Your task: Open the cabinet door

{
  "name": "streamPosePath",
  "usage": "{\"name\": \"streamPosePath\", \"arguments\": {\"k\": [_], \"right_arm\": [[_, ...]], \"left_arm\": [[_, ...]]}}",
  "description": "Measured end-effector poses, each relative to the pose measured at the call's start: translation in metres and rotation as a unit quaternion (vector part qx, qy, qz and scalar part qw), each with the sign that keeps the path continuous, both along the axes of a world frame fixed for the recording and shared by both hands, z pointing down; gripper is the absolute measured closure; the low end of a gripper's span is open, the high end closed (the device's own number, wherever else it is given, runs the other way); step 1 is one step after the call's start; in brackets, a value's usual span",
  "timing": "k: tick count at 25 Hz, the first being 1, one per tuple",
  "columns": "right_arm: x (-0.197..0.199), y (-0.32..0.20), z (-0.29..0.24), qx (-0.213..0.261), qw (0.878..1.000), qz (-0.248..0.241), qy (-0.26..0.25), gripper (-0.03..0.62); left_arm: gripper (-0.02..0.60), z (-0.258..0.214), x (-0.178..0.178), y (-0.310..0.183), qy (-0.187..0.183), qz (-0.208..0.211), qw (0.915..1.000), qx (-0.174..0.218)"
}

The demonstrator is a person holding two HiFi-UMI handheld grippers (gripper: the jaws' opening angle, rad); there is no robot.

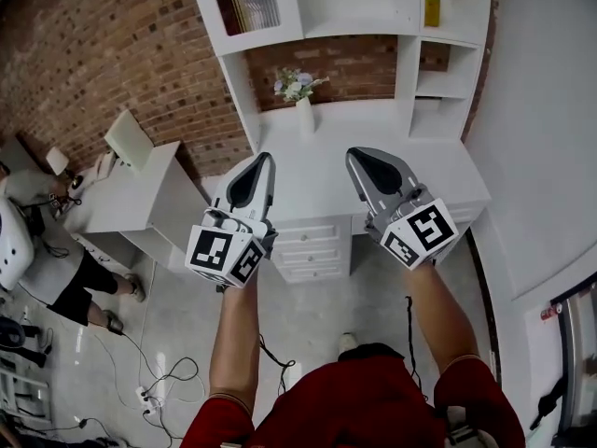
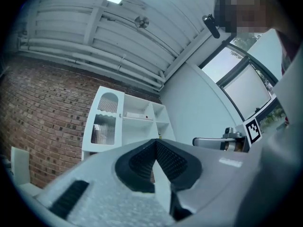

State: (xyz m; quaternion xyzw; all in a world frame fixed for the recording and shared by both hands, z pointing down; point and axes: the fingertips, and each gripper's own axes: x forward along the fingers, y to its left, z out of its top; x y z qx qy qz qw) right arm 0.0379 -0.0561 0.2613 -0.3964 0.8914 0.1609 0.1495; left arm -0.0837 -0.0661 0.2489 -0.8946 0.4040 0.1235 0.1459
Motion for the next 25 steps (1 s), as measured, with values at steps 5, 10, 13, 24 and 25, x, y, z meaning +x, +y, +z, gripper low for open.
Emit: {"name": "streamPosePath", "arguments": {"k": [5,10,13,24,25], "right_arm": [[0.021,-0.075,-0.009,-0.001,1.0,-0.016,0.012,0.582],[0.023,-0.13,-0.018,-0.006,1.0,-0.03,0.009,0.582],[0.02,-0.157,-0.015,-0.011,0.999,-0.034,0.008,0.582],[-0.003,-0.266,-0.008,-0.039,0.999,-0.022,0.005,0.58],[-0.007,-0.274,-0.01,-0.039,0.999,-0.02,0.007,0.58]], "left_arm": [[0.581,-0.009,0.02,-0.074,0.009,-0.02,0.9998,-0.002],[0.581,-0.016,0.017,-0.126,0.006,-0.042,0.999,-0.012],[0.581,-0.014,0.011,-0.151,0.004,-0.051,0.9986,-0.015],[0.581,-0.007,-0.02,-0.249,0.001,-0.046,0.9988,-0.012],[0.581,-0.008,-0.022,-0.257,0.001,-0.044,0.999,-0.01]]}}
